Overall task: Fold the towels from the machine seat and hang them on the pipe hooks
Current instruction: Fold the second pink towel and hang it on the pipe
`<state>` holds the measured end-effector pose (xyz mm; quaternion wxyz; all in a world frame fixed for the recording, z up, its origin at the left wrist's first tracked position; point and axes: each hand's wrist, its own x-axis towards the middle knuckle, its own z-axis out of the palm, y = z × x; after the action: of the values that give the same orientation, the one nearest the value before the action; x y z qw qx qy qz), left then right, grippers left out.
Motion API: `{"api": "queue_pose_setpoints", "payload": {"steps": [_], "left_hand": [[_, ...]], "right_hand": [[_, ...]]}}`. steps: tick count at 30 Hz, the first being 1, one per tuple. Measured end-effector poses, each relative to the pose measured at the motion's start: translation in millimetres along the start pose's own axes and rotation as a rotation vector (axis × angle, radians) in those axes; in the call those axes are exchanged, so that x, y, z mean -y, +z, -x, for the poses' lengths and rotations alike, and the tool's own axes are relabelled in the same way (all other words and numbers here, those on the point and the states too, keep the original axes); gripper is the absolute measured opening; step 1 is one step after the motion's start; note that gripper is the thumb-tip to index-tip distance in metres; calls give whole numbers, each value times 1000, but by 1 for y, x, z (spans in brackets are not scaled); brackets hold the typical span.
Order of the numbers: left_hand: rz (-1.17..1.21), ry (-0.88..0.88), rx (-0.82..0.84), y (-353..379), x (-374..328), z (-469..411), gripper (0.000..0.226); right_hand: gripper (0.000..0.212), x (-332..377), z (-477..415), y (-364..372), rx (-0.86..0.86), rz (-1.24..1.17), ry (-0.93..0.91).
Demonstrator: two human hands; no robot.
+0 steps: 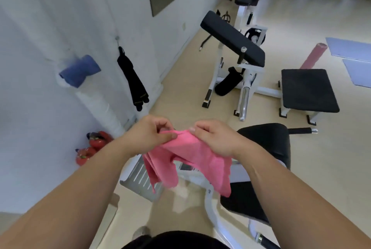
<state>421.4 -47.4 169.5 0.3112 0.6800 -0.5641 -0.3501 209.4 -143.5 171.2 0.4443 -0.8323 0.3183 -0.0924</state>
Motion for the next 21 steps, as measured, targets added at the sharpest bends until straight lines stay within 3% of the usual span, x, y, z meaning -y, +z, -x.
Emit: {"api": "queue_pose_setpoints", "payload": {"steps": [5,8,15,17,21], "left_hand": [[46,-10,-62,-58,59,27,8],[70,-29,-35,-94,91,39,6],[79,-6,-31,-153,150,55,9],[55,12,2,-162,165,58,14],[54,-113,161,-180,198,66,15]], "right_hand": [[25,38,-53,73,100,-48,76],[31,61,-78,115,80,1,62],[22,104,-125,184,91,126,-25],[30,106,-131,196,47,151,-5],[21,107,-129,197,-24,102,79]]}}
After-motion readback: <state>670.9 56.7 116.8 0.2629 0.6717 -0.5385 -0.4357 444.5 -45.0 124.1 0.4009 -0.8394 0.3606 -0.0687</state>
